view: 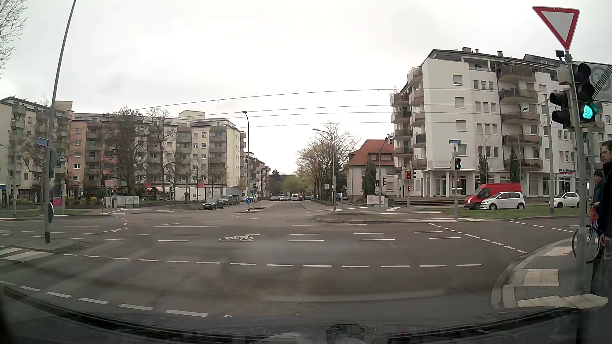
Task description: Follow the waypoints while adhering to traffic rules and regulations
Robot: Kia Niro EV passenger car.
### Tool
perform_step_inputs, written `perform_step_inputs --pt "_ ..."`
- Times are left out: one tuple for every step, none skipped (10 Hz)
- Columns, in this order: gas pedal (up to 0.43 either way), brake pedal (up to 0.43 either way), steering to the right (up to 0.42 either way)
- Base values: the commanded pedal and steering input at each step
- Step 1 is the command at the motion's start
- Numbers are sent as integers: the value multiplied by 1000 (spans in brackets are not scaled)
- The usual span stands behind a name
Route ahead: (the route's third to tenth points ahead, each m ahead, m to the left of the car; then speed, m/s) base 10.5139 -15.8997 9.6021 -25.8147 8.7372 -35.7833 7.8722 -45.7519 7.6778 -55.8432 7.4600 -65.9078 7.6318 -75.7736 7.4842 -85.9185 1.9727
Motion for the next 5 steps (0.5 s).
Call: perform_step_inputs --pt "280 0 9" --pt "280 0 14" --pt "280 0 21" --pt "280 0 29" --pt "280 0 38"
